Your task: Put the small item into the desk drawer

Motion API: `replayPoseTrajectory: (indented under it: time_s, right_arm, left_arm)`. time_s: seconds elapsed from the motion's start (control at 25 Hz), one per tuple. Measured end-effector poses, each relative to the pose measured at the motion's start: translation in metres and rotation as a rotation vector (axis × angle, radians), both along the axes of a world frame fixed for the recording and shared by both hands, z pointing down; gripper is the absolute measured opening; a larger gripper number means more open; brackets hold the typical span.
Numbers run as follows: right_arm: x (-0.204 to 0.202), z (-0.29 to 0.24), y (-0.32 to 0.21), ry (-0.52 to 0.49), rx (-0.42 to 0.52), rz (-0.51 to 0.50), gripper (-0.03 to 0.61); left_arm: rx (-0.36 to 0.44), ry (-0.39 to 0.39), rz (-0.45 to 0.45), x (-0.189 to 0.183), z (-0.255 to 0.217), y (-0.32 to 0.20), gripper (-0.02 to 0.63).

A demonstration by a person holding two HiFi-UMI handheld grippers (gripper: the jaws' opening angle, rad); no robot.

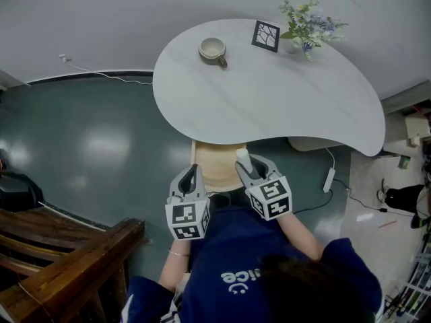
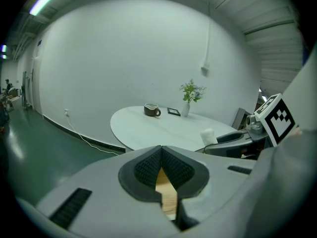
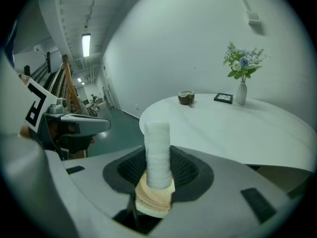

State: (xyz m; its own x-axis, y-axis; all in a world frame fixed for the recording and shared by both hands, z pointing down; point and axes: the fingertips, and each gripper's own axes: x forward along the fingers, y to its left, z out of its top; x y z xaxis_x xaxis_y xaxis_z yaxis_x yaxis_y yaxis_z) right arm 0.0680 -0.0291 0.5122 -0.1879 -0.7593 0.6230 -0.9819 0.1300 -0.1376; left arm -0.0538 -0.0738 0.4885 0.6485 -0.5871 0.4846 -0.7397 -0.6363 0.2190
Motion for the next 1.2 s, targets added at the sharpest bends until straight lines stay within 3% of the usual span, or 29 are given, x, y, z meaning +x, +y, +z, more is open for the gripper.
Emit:
replayPoseTrajectory:
  time_s: [0.48,1.2]
  right_arm:
    - [-0.001,0.005,-0.022,0.012,-0.024,-0.113,0.149]
    - [-0.037,0.061,-0.033,0.012,-0.136,-0.314,0.149]
  left_arm:
    - [0.002,-0.014,-0.054,0.009,-0.002,-0.013,0.005]
    - [-0.023,-0.078,-0.176,-0.016,0.004,0.001,0.003]
